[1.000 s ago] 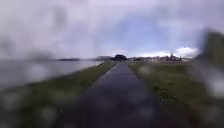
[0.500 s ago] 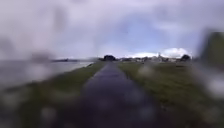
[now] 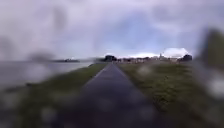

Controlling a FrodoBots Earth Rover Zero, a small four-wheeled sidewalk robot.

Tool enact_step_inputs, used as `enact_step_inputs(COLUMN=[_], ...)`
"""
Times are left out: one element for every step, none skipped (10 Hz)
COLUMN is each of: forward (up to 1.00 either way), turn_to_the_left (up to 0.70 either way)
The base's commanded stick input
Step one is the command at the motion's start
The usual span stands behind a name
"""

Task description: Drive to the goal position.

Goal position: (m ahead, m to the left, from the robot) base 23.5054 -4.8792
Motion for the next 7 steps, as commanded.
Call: enact_step_inputs(forward=[0.7,0.7,0.7,0.7,0.7,0.7,0.7], turn_to_the_left=[0.0,0.0,0.0,0.0,0.0,0.0,0.0])
